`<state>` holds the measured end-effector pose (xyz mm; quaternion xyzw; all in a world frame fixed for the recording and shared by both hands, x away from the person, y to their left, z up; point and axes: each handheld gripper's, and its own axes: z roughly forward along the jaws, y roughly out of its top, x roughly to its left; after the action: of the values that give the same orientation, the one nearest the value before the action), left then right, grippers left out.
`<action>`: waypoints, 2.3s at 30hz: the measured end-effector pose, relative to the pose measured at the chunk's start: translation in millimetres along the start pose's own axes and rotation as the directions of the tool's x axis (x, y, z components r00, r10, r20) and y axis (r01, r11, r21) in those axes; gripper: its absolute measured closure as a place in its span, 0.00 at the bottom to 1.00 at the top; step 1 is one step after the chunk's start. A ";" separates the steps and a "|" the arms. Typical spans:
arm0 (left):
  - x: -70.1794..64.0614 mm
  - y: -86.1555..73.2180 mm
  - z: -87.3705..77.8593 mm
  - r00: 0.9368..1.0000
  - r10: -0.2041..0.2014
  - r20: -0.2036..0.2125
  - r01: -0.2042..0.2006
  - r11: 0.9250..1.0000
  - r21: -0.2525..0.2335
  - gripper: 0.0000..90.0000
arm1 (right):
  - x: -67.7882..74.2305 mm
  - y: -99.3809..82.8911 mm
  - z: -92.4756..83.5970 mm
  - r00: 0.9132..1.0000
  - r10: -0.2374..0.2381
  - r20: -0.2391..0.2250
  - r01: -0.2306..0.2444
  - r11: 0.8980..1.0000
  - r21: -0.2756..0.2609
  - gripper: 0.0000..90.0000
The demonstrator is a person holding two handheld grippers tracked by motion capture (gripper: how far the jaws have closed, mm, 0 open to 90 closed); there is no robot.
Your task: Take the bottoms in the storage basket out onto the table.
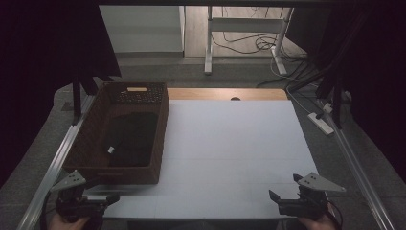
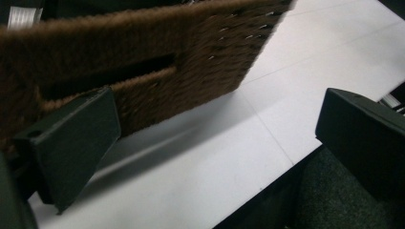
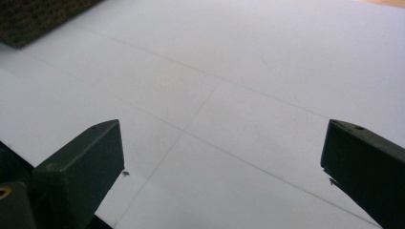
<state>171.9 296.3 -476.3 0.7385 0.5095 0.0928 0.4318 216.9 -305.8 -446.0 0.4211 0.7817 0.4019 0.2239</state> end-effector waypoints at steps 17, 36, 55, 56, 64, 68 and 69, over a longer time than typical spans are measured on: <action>-8.4 3.8 8.7 0.997 0.063 -0.040 -0.060 0.994 0.091 0.01 | 1.3 0.4 1.7 1.000 -0.020 -0.018 0.020 1.000 0.016 0.01; -8.5 7.1 3.8 0.994 0.095 -0.047 -0.092 0.994 0.065 0.00 | 3.1 1.0 3.0 0.999 -0.039 -0.033 0.040 0.999 0.032 0.01; -8.1 14.1 -2.9 0.991 0.129 -0.040 -0.128 0.991 0.032 0.00 | 2.1 1.0 3.3 0.999 -0.031 -0.036 0.032 0.999 0.033 0.01; -8.5 14.9 -3.3 0.990 0.132 -0.040 -0.131 0.991 0.031 0.00 | 2.1 1.0 3.3 0.999 -0.030 -0.037 0.031 0.999 0.033 0.01; -10.8 23.3 -7.4 0.983 0.185 -0.015 -0.185 0.983 -0.007 0.00 | 1.9 1.0 3.6 0.999 -0.029 -0.037 0.031 0.999 0.036 0.01; -8.4 25.9 -8.4 0.981 0.193 -0.015 -0.194 0.981 -0.014 0.00 | 1.6 1.0 3.8 0.999 -0.026 -0.042 0.028 0.999 0.035 0.01; -8.4 26.7 -8.9 0.980 0.199 -0.016 -0.199 0.980 -0.022 0.00 | 1.6 1.0 3.9 0.999 -0.026 -0.043 0.028 0.999 0.036 0.01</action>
<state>180.8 291.3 -448.8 0.7799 0.4350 0.1465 0.4255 219.2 -302.4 -447.4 0.4060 0.7990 0.3934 0.2050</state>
